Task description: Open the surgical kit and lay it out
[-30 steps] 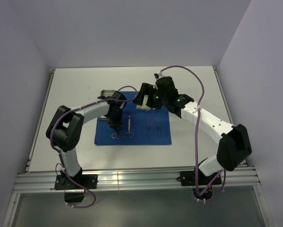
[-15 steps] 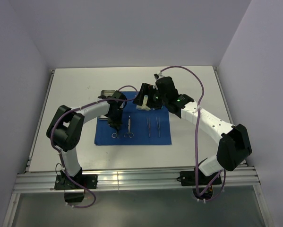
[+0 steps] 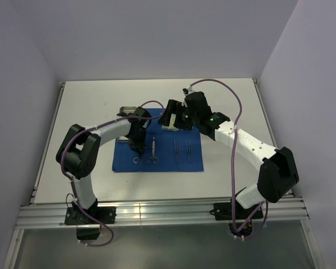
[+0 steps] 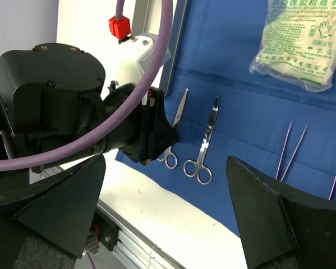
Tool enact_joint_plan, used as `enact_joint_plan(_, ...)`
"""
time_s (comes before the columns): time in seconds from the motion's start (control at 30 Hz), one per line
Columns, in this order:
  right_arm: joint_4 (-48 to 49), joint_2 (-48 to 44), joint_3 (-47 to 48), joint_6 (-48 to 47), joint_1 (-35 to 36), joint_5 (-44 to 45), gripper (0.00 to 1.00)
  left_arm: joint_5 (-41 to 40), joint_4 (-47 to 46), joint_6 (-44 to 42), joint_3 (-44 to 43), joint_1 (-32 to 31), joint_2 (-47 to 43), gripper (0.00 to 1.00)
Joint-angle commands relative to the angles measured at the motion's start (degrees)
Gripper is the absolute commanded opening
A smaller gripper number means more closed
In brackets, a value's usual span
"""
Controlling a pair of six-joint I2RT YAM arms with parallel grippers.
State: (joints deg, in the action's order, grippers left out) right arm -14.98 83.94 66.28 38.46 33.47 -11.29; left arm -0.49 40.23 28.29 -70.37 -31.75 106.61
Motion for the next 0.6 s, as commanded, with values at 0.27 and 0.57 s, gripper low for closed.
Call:
enact_joint_plan(0.27,2.06,-1.15,0.16,-0.31,-0.51,-0.75,0.95,-4.43,1.08,-0.52,-6.27,-0.16,-4.82,0.29)
enact_joint_plan(0.57,1.19,-2.11,0.95,-1.1,-0.51,0.3,0.96,-9.25,-0.59,-11.31,-12.59,0.02,-13.01,0.31)
